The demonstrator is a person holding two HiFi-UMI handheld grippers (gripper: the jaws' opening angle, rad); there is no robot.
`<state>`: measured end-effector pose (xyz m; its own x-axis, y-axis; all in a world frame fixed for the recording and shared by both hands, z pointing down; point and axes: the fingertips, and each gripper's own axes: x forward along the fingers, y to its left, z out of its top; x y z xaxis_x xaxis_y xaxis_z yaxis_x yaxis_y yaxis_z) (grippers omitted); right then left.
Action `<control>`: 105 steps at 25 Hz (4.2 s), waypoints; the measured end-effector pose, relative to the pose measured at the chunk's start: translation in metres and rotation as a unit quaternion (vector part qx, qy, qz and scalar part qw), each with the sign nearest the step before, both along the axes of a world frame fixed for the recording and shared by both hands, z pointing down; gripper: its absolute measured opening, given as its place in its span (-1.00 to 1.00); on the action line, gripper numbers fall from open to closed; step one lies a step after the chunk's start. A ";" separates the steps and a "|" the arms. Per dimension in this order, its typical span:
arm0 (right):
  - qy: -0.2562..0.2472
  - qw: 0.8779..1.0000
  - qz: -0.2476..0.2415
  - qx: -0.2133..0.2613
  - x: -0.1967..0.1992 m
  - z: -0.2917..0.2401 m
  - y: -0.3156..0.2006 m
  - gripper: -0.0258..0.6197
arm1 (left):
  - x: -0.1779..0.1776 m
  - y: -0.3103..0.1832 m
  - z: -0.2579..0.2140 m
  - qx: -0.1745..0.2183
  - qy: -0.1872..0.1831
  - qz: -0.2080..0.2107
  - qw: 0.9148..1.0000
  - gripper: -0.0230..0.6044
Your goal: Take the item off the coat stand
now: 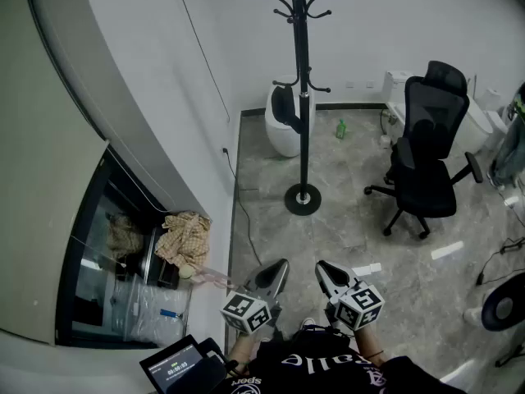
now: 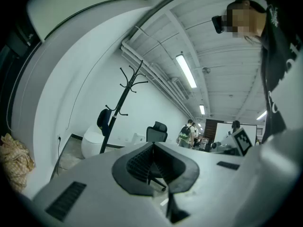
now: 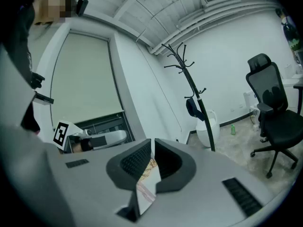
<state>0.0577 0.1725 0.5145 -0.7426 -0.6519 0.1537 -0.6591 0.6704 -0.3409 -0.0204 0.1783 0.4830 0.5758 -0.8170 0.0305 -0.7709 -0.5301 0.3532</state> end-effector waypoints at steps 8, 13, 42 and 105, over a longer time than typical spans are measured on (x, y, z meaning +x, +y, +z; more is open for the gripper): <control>-0.009 1.000 -0.004 -0.015 0.028 0.018 -0.028 -0.81 | 0.024 -0.012 0.010 -0.011 -0.009 -0.012 1.000 -0.91; -0.025 0.999 -0.012 -0.021 0.029 0.018 -0.040 -0.81 | 0.020 -0.028 0.016 -0.024 -0.009 -0.024 0.999 -0.91; -0.009 0.998 0.057 -0.001 -0.045 0.002 -0.305 -0.81 | -0.040 -0.320 -0.003 0.011 -0.025 0.078 0.997 -0.91; 0.007 0.999 -0.018 -0.028 -0.027 0.020 -0.618 -0.81 | -0.067 -0.802 0.063 -0.035 -0.183 0.084 0.979 -0.65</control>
<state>0.0310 -0.4453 0.5350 -0.7636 -0.6141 0.1995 -0.6390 0.6742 -0.3702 -0.0873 -0.6234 0.5461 0.6426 -0.6999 0.3118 -0.7561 -0.6452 0.1098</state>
